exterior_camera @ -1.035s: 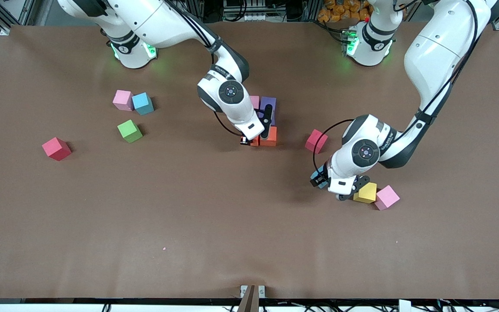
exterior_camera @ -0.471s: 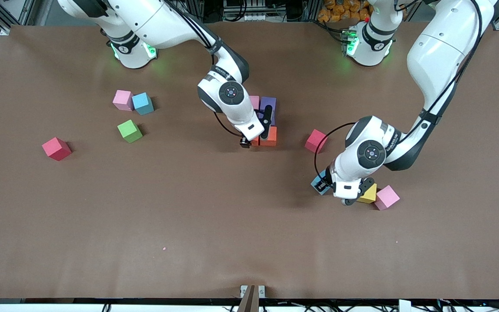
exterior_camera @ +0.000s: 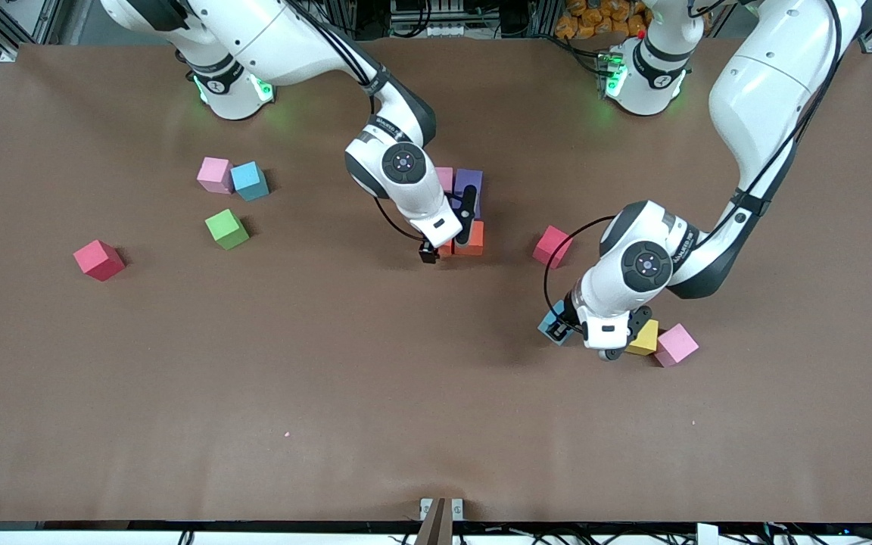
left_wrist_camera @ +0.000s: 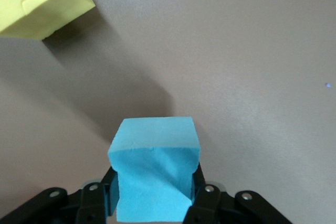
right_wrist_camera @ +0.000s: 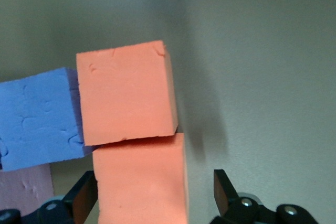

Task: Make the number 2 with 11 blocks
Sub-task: 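Release the orange cube below the first orange with the right gripper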

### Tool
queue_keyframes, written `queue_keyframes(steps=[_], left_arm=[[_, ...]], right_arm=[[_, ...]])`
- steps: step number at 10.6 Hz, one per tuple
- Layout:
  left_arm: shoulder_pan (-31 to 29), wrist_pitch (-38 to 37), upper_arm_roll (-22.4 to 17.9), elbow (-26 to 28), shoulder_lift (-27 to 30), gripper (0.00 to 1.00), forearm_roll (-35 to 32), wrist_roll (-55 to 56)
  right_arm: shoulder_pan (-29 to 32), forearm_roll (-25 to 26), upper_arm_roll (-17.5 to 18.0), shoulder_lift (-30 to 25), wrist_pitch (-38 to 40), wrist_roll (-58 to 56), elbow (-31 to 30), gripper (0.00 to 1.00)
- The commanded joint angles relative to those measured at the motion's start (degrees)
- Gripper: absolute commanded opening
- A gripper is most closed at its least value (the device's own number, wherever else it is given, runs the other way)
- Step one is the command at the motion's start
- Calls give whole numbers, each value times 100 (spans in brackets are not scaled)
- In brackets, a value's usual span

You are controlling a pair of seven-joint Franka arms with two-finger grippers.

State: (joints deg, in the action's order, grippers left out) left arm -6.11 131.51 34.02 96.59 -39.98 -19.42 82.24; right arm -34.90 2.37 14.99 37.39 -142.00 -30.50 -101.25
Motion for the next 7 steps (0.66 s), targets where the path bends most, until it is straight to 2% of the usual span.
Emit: queue_keyframes(steps=[1, 4, 7], left_arm=[[31, -38, 113, 26, 130, 49, -97, 511], [74, -151, 289, 35, 261, 49, -97, 1318], [241, -249, 369, 26, 359, 49, -97, 2171]], right_arm=[[-52, -62, -102, -406, 268, 88, -53, 100], [53, -70, -93, -1064, 1120, 88, -324, 100], [719, -62, -93, -1864, 1569, -445, -973, 100]])
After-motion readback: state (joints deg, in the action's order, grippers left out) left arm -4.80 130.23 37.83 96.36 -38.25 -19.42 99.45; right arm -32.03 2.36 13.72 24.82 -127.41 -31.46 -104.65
